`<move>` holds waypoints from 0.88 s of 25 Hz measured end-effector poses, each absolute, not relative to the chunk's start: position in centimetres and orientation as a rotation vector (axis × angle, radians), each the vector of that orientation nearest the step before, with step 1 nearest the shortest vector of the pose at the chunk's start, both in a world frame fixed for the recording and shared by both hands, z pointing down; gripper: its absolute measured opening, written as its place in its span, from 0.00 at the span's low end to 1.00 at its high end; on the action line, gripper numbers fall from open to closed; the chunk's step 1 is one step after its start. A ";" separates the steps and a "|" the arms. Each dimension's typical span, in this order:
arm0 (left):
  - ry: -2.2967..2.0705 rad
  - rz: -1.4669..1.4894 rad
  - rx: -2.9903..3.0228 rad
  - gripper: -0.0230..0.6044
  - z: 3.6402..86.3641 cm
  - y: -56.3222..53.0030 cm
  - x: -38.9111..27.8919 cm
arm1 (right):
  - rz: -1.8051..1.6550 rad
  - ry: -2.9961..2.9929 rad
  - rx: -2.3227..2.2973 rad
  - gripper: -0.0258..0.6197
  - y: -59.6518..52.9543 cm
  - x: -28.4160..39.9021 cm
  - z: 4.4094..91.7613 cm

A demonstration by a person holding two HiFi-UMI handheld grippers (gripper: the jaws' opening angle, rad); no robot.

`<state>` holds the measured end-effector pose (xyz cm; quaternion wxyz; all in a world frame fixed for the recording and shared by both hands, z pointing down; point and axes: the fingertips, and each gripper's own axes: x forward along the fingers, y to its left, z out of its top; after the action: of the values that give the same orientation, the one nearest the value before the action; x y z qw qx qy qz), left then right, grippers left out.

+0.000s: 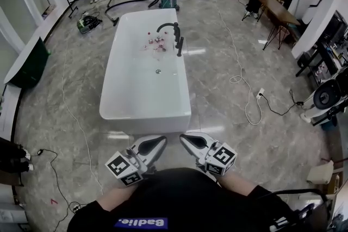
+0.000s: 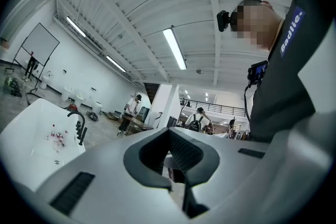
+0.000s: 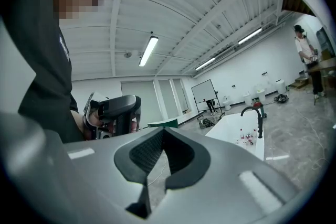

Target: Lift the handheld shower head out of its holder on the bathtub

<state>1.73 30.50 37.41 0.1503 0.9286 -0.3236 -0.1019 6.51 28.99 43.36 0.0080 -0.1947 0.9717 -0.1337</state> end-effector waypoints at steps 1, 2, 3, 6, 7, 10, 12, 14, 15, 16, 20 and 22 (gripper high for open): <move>-0.934 -0.291 2.666 0.03 37.5 30.6 2.4 | -0.417 3.045 -0.600 0.04 29.0 7.1 43.8; -0.937 -0.287 2.663 0.03 37.7 30.8 3.0 | -0.410 3.049 -0.581 0.04 29.1 7.7 44.2; -0.941 -0.283 2.659 0.03 38.0 30.9 3.5 | -0.404 3.050 -0.562 0.04 29.2 8.1 44.4; -0.959 -0.285 2.647 0.03 38.5 30.5 4.1 | -0.409 3.052 -0.550 0.04 28.7 8.9 44.9; -0.964 -0.289 2.646 0.03 38.6 30.1 4.1 | -0.411 3.059 -0.554 0.04 28.5 9.0 45.1; -0.956 -0.304 2.651 0.03 38.5 29.1 4.4 | -0.404 3.089 -0.570 0.04 27.5 9.1 45.6; -0.938 -0.314 2.655 0.03 38.5 28.2 4.5 | -0.402 3.098 -0.588 0.04 26.7 9.0 45.6; -0.915 -0.324 2.662 0.03 38.6 26.9 4.4 | -0.389 3.103 -0.605 0.04 25.6 9.0 45.6; -0.901 -0.330 2.667 0.03 38.6 26.1 4.4 | -0.383 3.104 -0.609 0.04 25.0 8.9 45.6; -0.885 -0.337 2.673 0.03 38.5 25.2 4.4 | -0.377 3.103 -0.611 0.04 24.5 8.8 45.4; -0.818 -0.343 2.695 0.03 38.3 21.9 3.9 | -0.364 3.106 -0.660 0.04 21.6 8.2 45.2; -0.799 -0.341 2.705 0.03 38.2 20.1 3.2 | -0.375 3.105 -0.710 0.04 19.7 7.6 45.4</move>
<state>3.16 20.07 38.22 0.1497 0.9414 -0.2781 -0.1186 7.65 19.69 45.39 -0.0330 -0.2214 0.9676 -0.1168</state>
